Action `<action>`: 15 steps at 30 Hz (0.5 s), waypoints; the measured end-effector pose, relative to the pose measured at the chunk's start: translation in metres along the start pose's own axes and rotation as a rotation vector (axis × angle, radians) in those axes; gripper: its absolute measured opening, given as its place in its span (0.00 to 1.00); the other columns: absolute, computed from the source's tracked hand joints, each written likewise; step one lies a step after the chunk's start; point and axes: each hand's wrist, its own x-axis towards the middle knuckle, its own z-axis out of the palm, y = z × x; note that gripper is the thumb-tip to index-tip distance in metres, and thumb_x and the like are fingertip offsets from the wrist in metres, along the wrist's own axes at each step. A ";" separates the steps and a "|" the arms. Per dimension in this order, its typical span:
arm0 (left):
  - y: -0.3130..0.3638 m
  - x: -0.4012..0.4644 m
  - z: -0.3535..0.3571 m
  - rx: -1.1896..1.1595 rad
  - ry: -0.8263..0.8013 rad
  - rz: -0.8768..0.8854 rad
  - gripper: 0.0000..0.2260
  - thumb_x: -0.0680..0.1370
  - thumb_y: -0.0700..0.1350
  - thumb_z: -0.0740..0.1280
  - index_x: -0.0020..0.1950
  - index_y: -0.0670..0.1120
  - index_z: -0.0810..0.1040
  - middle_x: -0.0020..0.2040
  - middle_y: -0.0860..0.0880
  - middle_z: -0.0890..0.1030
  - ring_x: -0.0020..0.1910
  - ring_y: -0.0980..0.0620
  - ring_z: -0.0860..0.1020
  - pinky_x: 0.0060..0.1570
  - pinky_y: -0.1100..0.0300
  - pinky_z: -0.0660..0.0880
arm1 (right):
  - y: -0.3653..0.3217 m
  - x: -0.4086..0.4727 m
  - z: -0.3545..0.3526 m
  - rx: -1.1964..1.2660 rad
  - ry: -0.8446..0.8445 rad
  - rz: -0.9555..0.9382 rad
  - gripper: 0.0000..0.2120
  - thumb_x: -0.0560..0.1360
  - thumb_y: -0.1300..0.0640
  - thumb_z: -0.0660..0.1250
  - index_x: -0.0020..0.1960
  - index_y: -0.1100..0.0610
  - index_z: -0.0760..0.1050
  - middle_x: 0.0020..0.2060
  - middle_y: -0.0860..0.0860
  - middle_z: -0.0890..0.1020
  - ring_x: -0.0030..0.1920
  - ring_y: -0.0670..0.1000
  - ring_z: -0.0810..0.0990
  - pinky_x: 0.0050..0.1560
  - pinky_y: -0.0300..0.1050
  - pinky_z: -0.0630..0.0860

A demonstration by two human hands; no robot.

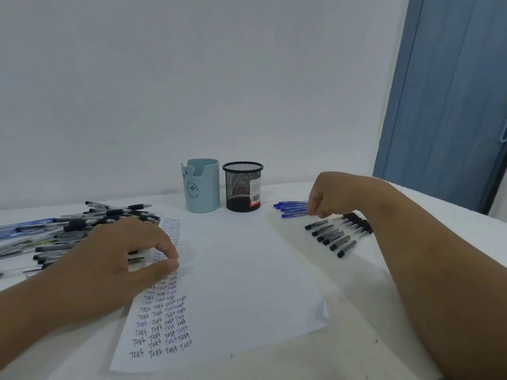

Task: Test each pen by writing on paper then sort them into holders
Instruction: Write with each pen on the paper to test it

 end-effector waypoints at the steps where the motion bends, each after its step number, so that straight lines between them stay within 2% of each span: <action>1: 0.000 0.000 0.000 0.001 -0.006 -0.006 0.07 0.71 0.57 0.73 0.48 0.64 0.82 0.52 0.65 0.81 0.55 0.64 0.78 0.54 0.60 0.74 | -0.007 0.000 0.002 0.005 0.018 -0.039 0.10 0.74 0.64 0.72 0.47 0.50 0.86 0.44 0.44 0.85 0.47 0.46 0.81 0.52 0.43 0.78; 4: 0.000 0.001 -0.004 0.012 -0.031 -0.015 0.07 0.71 0.58 0.72 0.48 0.64 0.82 0.52 0.66 0.81 0.54 0.65 0.78 0.54 0.58 0.73 | -0.045 -0.001 0.014 0.014 0.115 -0.236 0.06 0.76 0.60 0.71 0.46 0.51 0.86 0.43 0.45 0.84 0.39 0.40 0.78 0.46 0.36 0.73; 7: -0.005 0.006 -0.016 0.039 -0.014 -0.056 0.03 0.73 0.54 0.73 0.45 0.62 0.83 0.48 0.64 0.82 0.51 0.62 0.79 0.52 0.57 0.75 | -0.094 -0.014 0.033 0.108 0.164 -0.470 0.06 0.77 0.57 0.70 0.49 0.51 0.85 0.38 0.38 0.80 0.37 0.34 0.76 0.41 0.25 0.69; 10: -0.024 0.006 -0.042 0.047 0.081 -0.155 0.06 0.74 0.46 0.76 0.40 0.58 0.85 0.45 0.65 0.83 0.48 0.64 0.80 0.51 0.63 0.75 | -0.134 -0.032 0.053 0.257 0.122 -0.599 0.05 0.77 0.53 0.70 0.50 0.46 0.84 0.41 0.38 0.82 0.42 0.38 0.79 0.43 0.29 0.73; 12: -0.041 0.002 -0.064 0.040 0.145 -0.261 0.07 0.74 0.43 0.75 0.41 0.56 0.85 0.44 0.65 0.83 0.44 0.64 0.79 0.45 0.67 0.75 | -0.155 -0.040 0.063 0.299 0.103 -0.686 0.05 0.78 0.52 0.70 0.52 0.45 0.83 0.45 0.38 0.82 0.44 0.41 0.79 0.46 0.33 0.76; 15: -0.073 -0.007 -0.093 0.160 0.135 -0.424 0.11 0.76 0.40 0.72 0.43 0.57 0.84 0.47 0.59 0.83 0.50 0.57 0.78 0.41 0.65 0.72 | -0.179 -0.045 0.070 0.273 0.074 -0.769 0.07 0.78 0.50 0.69 0.56 0.46 0.82 0.47 0.38 0.81 0.46 0.41 0.79 0.46 0.32 0.75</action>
